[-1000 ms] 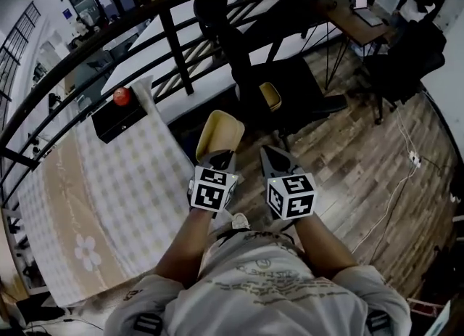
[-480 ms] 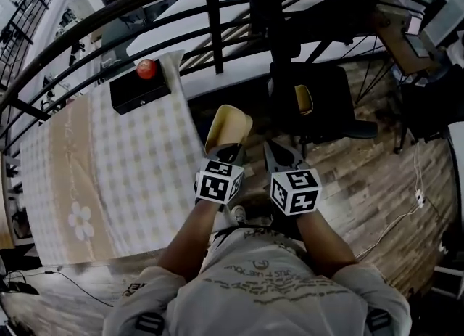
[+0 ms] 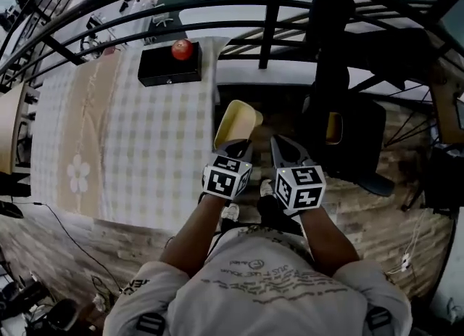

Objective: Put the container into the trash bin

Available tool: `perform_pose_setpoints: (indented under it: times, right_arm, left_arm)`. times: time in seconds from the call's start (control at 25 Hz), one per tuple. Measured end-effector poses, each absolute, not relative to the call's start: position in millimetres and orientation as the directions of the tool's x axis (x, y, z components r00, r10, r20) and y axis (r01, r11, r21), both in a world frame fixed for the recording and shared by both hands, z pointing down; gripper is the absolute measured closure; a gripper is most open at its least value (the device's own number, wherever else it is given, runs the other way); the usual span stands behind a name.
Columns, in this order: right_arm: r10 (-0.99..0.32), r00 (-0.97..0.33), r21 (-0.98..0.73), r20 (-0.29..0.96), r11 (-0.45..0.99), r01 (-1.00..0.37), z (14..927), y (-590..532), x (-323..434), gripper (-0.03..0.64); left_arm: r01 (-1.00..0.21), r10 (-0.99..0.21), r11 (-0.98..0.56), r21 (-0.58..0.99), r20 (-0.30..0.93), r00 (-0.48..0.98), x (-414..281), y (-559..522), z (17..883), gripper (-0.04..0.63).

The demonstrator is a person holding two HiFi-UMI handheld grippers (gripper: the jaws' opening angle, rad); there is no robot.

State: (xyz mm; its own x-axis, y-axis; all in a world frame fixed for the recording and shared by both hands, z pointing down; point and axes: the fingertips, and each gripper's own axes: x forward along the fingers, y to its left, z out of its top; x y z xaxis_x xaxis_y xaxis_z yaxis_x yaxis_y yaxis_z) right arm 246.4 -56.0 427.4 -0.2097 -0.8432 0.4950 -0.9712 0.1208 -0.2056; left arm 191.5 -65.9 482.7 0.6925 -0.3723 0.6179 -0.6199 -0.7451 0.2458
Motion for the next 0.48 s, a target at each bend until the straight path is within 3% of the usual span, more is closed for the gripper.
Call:
perform_pose_setpoints:
  times: [0.48]
  right_arm:
    - [-0.742,-0.31,-0.187,0.595,0.247,-0.951,503.5,-95.8,287.6,0.627]
  left_arm:
    - [-0.719,-0.394,-0.624,0.305,0.673,0.627,238.1,-116.8,575.6,0.577]
